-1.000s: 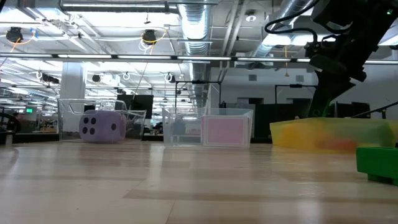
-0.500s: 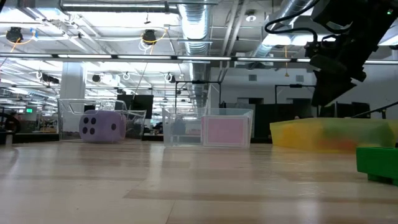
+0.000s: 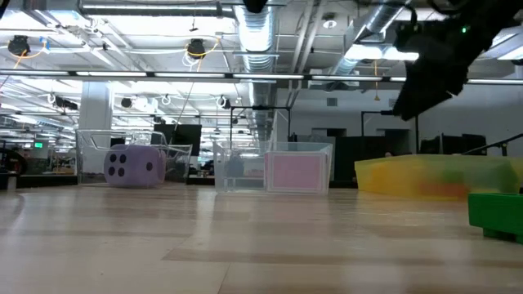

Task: Pick & Place Toys
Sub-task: Put the green game piece into the yellow bin

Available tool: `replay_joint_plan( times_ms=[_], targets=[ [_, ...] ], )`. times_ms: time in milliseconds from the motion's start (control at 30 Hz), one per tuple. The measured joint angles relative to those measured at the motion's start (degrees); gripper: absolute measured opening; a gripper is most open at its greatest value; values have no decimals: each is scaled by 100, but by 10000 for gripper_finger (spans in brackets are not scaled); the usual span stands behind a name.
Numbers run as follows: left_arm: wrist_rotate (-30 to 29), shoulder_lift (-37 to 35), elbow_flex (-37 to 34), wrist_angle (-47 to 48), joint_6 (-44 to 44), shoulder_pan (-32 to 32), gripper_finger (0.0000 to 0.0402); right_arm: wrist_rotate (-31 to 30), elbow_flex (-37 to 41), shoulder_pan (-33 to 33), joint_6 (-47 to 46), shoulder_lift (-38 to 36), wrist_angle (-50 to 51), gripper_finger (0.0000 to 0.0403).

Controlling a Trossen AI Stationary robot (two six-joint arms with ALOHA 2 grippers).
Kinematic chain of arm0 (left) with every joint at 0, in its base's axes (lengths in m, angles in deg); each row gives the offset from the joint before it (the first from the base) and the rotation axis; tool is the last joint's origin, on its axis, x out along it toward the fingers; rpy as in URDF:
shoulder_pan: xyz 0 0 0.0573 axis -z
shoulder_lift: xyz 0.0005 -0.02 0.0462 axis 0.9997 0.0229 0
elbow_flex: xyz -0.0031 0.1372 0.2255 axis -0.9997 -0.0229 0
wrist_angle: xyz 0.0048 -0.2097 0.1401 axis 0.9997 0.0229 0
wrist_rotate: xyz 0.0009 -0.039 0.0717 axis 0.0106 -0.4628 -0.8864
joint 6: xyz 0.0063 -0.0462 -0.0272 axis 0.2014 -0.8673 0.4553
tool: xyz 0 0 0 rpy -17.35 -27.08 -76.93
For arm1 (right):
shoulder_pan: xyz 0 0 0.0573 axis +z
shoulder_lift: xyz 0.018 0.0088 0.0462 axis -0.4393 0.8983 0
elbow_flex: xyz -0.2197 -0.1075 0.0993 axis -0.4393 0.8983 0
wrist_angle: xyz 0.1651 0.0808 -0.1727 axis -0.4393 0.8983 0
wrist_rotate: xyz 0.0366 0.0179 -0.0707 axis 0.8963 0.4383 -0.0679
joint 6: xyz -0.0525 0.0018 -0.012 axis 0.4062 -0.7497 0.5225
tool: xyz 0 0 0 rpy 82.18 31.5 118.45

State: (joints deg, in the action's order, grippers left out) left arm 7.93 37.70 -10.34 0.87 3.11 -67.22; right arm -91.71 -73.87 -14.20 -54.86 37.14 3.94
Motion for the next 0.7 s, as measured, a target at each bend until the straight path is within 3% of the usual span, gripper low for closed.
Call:
replay_joint_plan(
  times_ms=[300,533,700],
  targets=[
    [104,0,-105,-296,564,-22,191,94,-234,818,661,-2,-470,254],
    [399,0,-105,-288,1154,151,191,1060,-241,1582,1537,62,-1343,254],
    [397,0,-105,-57,1634,237,191,1274,-248,2157,1583,339,-1795,254]
  ],
)
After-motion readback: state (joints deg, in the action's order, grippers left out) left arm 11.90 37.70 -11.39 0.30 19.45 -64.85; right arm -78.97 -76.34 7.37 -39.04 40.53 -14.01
